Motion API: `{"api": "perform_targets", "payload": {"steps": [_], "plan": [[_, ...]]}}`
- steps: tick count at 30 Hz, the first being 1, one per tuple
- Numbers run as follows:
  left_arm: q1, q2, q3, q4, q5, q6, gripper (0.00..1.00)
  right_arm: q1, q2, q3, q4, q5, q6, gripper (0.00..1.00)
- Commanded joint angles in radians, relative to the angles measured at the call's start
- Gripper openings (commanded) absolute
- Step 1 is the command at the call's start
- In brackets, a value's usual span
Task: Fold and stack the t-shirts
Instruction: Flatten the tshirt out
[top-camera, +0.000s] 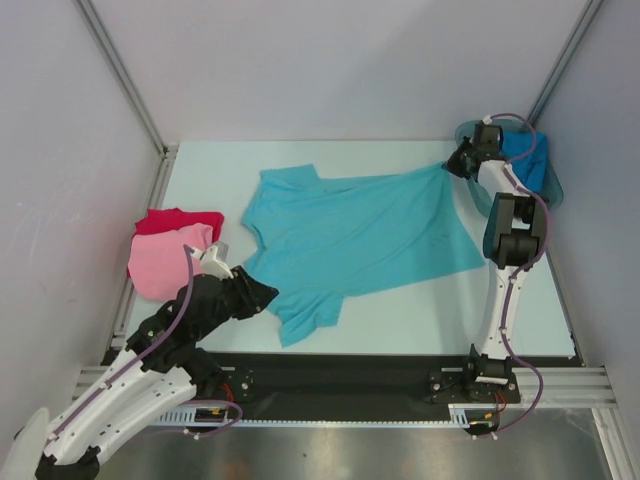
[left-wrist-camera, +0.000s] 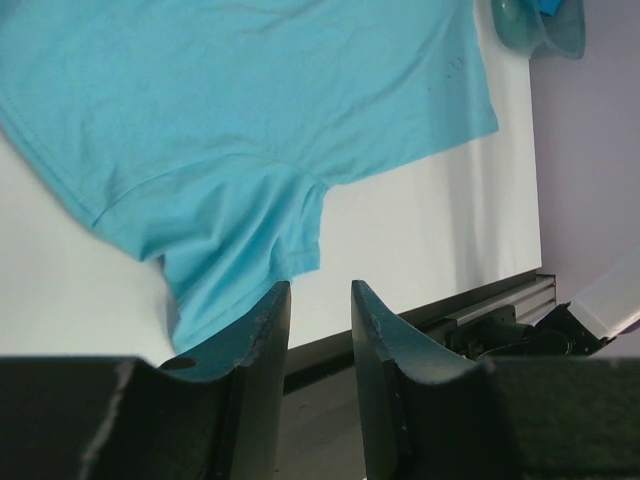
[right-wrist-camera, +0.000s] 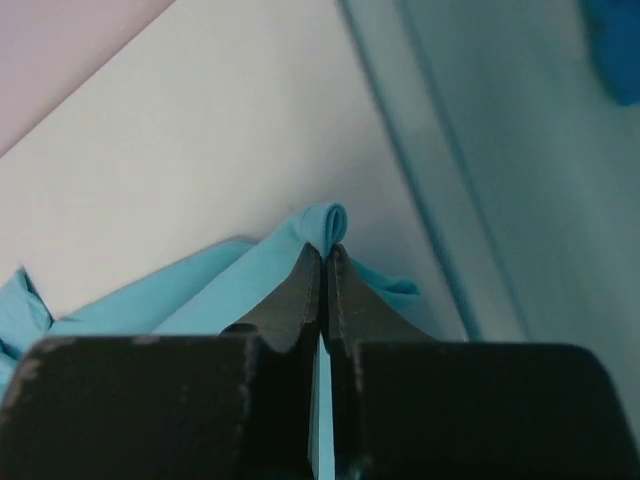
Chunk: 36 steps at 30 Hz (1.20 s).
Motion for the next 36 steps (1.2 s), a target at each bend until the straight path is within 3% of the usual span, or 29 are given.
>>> {"api": "perform_targets", "payload": {"steps": [1, 5, 12, 16, 21, 22, 23, 24, 30, 32, 36], "plan": [[-0.005, 0.012, 0.040, 0.025, 0.008, 0.004, 0.36, -0.032, -0.036, 0.009, 0.080, 0.120, 0.042, 0.00], [-0.006, 0.015, 0.042, 0.026, 0.010, 0.001, 0.36, -0.055, -0.073, -0.071, 0.166, 0.162, 0.078, 0.00], [-0.005, 0.032, 0.060, 0.025, 0.008, 0.001, 0.35, -0.069, 0.012, 0.061, 0.189, 0.107, 0.130, 0.00], [-0.005, 0.046, 0.070, 0.025, 0.004, 0.004, 0.35, -0.064, 0.035, 0.063, 0.312, 0.115, 0.216, 0.00], [-0.005, 0.061, 0.085, 0.023, -0.004, 0.005, 0.35, -0.029, 0.131, 0.178, 0.299, 0.104, 0.245, 0.01], [-0.005, 0.066, 0.086, 0.025, -0.004, 0.004, 0.35, -0.015, 0.142, 0.192, 0.297, 0.086, 0.242, 0.06], [-0.005, 0.078, 0.086, 0.025, 0.001, 0.002, 0.35, -0.011, 0.154, 0.208, 0.292, 0.073, 0.242, 0.19], [-0.005, 0.084, 0.086, 0.028, 0.001, 0.004, 0.35, -0.006, 0.167, 0.210, 0.286, 0.069, 0.242, 0.26], [-0.005, 0.095, 0.073, 0.051, 0.010, -0.001, 0.35, -0.008, 0.167, 0.184, 0.294, 0.013, 0.225, 0.62], [-0.006, 0.092, 0.076, 0.051, 0.011, -0.001, 0.35, -0.017, 0.138, 0.172, 0.294, 0.023, 0.217, 0.66], [-0.006, 0.075, 0.077, 0.049, 0.004, 0.002, 0.35, -0.014, 0.038, 0.100, 0.289, 0.111, 0.199, 0.66]]}}
